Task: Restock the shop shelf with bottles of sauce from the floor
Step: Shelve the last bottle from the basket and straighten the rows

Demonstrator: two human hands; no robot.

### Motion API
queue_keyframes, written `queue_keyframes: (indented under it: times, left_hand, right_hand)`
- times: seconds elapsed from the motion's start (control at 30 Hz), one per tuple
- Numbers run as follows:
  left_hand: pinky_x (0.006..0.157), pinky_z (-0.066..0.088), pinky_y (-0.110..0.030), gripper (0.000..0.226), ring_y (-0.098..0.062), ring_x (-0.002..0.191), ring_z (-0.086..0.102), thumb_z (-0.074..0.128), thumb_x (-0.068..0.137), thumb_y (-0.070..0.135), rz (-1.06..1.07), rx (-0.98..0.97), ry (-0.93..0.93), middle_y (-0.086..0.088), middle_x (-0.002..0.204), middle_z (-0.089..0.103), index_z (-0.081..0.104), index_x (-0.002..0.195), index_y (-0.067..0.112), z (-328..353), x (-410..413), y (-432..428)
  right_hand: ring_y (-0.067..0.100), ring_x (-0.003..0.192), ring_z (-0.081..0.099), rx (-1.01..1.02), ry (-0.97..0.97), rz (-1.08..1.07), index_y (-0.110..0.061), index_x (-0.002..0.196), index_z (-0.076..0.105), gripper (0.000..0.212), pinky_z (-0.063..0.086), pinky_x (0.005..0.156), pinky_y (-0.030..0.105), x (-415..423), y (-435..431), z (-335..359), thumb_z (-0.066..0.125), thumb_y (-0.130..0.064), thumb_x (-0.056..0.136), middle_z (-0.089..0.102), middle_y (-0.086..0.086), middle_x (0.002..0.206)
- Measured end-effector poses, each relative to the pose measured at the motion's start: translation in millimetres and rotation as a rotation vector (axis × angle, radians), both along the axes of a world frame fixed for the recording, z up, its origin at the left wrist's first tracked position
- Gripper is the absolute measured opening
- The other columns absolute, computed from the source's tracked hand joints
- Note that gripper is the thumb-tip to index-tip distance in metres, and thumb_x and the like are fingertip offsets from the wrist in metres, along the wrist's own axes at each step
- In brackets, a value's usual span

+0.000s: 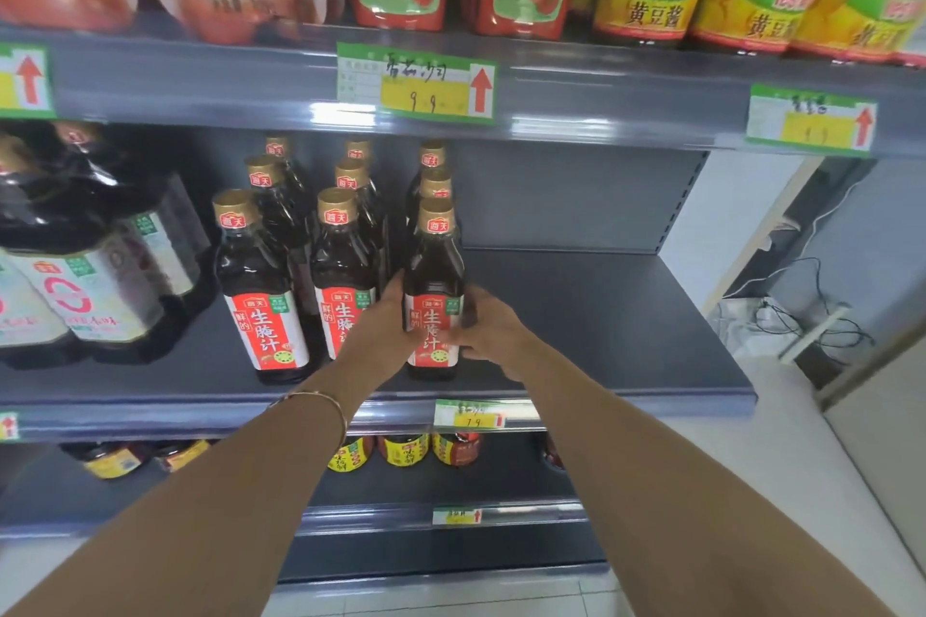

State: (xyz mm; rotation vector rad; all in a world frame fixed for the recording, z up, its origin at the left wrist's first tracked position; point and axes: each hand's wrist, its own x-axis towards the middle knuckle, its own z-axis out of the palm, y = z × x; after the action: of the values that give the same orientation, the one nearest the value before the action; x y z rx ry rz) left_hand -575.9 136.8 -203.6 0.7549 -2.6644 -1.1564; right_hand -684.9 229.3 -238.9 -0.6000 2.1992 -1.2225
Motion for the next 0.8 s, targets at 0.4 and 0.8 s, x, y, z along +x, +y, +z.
queue_keyframes:
  times: [0.4, 0.8]
  left_hand:
    - [0.079, 0.047, -0.035, 0.056, -0.034, 0.104, 0.061, 0.064, 0.085, 0.018, 0.117, 0.054, -0.026, -0.015, 0.114, 0.063, 0.033, 0.130, 0.007, -10, -15, 0]
    - [0.096, 0.047, -0.039, 0.050, -0.029, 0.111, 0.060, 0.064, 0.085, 0.022, 0.103, 0.140, 0.050, -0.009, 0.120, 0.063, 0.041, 0.127, 0.010, -18, -19, -8]
  right_hand:
    - [0.028, 0.086, 0.061, 0.121, 0.107, -0.120, -0.008, 0.118, 0.058, 0.031, 0.056, 0.079, 0.036, -35, -5, 4, 0.051, -0.005, 0.088, 0.063, 0.014, 0.098]
    - [0.019, 0.089, 0.055, 0.115, 0.102, -0.020, -0.016, 0.124, 0.049, 0.032, 0.057, 0.083, 0.040, -52, -33, -9, 0.053, -0.012, 0.093, 0.054, 0.000, 0.103]
